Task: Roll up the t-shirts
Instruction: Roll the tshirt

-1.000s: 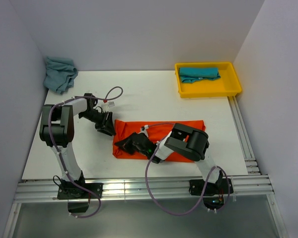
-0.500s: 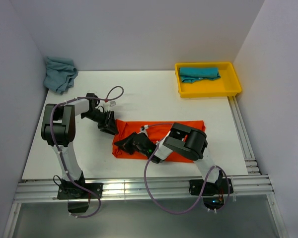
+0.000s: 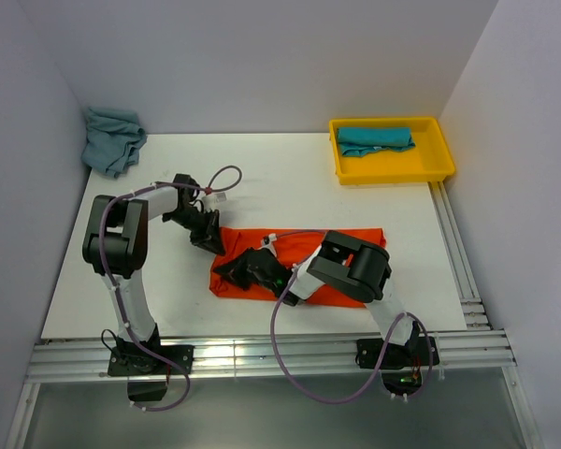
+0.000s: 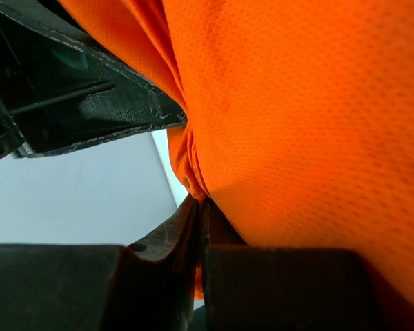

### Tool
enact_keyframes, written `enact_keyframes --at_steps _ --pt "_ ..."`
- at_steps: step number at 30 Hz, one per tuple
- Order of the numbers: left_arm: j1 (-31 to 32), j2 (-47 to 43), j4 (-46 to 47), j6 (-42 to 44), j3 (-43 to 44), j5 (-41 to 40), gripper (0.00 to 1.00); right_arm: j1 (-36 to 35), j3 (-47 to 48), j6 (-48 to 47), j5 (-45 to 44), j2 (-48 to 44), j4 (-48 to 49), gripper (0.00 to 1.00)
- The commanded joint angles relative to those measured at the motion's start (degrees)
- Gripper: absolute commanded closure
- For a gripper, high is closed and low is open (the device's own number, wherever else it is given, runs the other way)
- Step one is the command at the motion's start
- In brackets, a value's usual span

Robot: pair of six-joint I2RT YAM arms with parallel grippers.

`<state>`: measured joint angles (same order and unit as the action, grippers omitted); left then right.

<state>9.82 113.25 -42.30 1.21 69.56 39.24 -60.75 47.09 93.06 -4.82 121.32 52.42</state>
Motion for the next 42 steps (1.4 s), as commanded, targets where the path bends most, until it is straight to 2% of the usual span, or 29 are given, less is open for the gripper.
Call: enact_keyframes --at_steps 1,3,4,7,10,14,15,18,21,27,29,31,35,39,42 --pt "1.3 0.4 2.5 -0.2 1.3 -7.1 1.0 0.3 2.6 -3.4 -0.2 -2.1 -8.8 0.88" --pt "1.9 0.0 2.6 -0.6 1.4 -9.4 1.0 0.0 3.7 -4.5 -1.1 -3.4 -14.1 0.78" --pt "2.0 -0.2 2.7 -0.8 1.4 -10.5 1.0 -0.1 3.9 -5.4 -2.4 -4.8 -15.8 0.68" --pt "2.4 -0.9 2.6 -0.8 1.5 -13.0 1.0 -0.9 4.7 -7.1 -4.8 -8.3 -22.2 0.56" --pt "2.6 -1.1 2.1 -0.8 1.8 -14.2 1.0 -2.0 6.9 -9.5 -7.6 -10.9 -29.0 0.5" --pt "3.1 -1.3 1.6 -0.8 2.2 -15.7 1.0 -3.3 13.1 -12.0 -9.4 -11.6 -41.1 0.5" --pt "3.1 -1.3 1.6 -0.8 2.4 -15.9 1.0 -3.7 15.1 -12.3 -10.6 -11.6 -45.4 0.5" --pt "3.2 -1.0 1.1 -0.7 2.9 -16.8 1.0 -5.3 16.6 -11.7 -11.6 -11.6 -50.5 0.54" --pt "3.4 -1.0 0.6 -0.8 3.6 -17.6 1.0 -6.3 15.3 -9.7 -12.0 -12.3 -51.5 0.72" --pt "3.9 -1.3 -0.3 -2.8 4.4 -19.3 1.0 -8.0 12.2 -8.1 -9.5 -11.7 -47.0 0.9" --pt "4.1 -1.5 -0.5 -2.8 4.8 -20.0 1.0 -8.4 10.8 -7.5 -8.4 -11.2 -44.0 0.94" --pt "4.4 -1.6 -0.8 -2.9 5.0 -21.1 1.0 -8.9 9.9 -6.9 -7.6 -10.8 -42.3 0.94" --pt "4.9 -1.8 -1.2 -2.8 5.4 -23.6 1.0 -9.1 11.3 -7.3 -9.9 -10.9 -48.6 0.84" --pt "5.5 -2.9 -1.9 -2.8 5.7 -26.1 1.0 -9.9 14.4 -8.5 -15.1 -14.2 -58.5 0.55" --pt "5.8 -3.4 -2.7 -2.6 6.5 -27.8 1.0 -10.8 18.5 -9.5 -20.1 -16.1 -67.5 0.47"
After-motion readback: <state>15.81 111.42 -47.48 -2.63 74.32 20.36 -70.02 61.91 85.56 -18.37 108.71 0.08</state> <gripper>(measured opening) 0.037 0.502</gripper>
